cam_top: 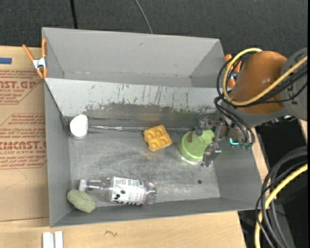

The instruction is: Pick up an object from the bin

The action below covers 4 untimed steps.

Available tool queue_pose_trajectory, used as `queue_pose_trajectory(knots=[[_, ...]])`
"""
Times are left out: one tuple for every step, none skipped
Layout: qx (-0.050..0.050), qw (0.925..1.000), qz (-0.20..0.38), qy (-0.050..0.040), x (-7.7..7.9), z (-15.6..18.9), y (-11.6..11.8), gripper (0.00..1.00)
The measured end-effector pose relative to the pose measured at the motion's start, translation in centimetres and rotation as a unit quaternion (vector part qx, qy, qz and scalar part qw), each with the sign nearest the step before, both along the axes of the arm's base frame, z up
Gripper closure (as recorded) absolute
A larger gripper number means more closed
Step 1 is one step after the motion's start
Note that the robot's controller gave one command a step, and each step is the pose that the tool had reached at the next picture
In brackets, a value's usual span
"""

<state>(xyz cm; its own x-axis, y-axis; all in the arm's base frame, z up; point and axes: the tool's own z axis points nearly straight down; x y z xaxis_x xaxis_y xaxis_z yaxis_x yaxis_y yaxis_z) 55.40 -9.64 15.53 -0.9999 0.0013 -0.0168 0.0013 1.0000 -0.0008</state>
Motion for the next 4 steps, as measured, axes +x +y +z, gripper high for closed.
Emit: queue_pose_trajectory(knots=[[0.000,1.0000,0.001,0.0015,-0.1,0.1,0.0,0.00],[-0.004,0.9979,0.064,-0.0069,1.4,-2.9,3.7,0.00],[0.001,0.9993,0.037,0.0081,3.1,-0.6,6.8,0.00],[0.001,0.9996,0.026,0.0065,3.2,-2.4,9.5,0.00]])
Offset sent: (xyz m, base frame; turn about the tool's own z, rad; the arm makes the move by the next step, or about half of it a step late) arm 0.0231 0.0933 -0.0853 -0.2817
